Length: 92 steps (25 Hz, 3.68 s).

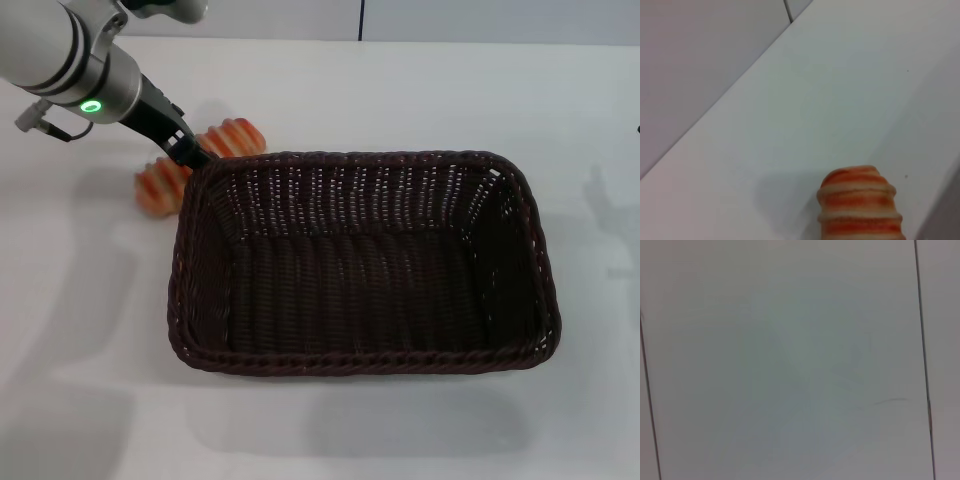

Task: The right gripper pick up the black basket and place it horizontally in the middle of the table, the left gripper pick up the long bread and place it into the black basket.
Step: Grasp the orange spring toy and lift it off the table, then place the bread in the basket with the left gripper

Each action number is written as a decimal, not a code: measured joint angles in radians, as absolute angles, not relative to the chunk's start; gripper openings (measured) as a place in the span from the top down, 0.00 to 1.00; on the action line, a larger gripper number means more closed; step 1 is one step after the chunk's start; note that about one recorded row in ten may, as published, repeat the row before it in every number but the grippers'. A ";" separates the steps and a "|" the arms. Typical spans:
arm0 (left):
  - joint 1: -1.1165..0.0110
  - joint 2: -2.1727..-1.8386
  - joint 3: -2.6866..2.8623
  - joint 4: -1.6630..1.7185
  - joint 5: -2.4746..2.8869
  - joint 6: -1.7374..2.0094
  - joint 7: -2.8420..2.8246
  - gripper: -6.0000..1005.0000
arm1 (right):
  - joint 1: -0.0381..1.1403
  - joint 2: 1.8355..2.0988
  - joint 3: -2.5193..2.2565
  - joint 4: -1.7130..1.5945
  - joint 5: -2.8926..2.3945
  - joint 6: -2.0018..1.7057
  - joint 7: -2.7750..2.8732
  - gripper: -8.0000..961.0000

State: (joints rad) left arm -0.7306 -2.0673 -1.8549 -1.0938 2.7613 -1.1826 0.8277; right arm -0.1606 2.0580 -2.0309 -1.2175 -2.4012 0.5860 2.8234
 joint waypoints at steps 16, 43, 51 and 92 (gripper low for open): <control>-0.780 -2.065 -1.840 -0.940 2.740 -1.077 0.843 0.29 | -0.164 2.054 -2.037 -1.221 -2.402 0.586 2.823 0.13; -0.824 -2.066 -1.780 -0.837 2.764 -0.962 0.847 0.58 | -0.159 2.043 -2.031 -1.234 -2.402 0.544 2.816 0.13; -0.795 -2.065 -1.751 -0.946 2.722 -0.988 0.878 0.65 | -0.165 2.044 -2.029 -1.238 -2.402 0.544 2.816 0.13; -0.624 -2.064 -1.702 -1.692 2.263 -1.620 0.982 0.82 | -0.147 2.029 -2.026 -1.274 -2.402 0.534 2.811 0.13</control>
